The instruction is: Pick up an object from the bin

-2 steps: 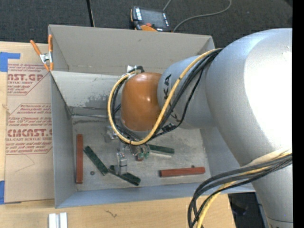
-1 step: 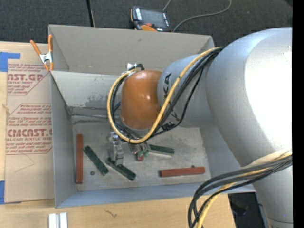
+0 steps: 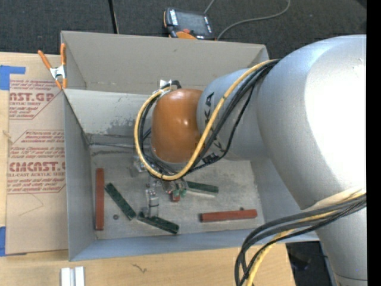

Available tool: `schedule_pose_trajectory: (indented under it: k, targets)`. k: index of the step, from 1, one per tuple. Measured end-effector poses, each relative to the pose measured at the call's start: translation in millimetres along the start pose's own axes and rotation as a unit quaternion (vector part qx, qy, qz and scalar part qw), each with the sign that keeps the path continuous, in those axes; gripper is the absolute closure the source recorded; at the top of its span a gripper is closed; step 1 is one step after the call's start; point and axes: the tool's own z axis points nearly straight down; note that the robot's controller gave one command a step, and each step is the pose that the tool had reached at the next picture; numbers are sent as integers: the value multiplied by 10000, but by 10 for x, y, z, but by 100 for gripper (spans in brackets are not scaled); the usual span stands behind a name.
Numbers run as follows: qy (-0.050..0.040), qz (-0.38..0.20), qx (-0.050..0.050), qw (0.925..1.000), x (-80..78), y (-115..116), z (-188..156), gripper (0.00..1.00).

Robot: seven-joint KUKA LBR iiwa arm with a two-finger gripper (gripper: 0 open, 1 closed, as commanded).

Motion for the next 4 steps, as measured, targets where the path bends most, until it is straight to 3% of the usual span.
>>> schedule_pose_trajectory:
  k: [1, 2, 3, 4]
  targets:
    - [16, -612, 22, 9981, 233, -874, -248, 0]
    - [-6, -843, 15, 9964, -1, -1346, 7, 0]
    - [-48, -854, 7, 9963, -24, -1312, -28, 100]
    - [4, -855, 3, 9963, 5, -1316, -2, 0]
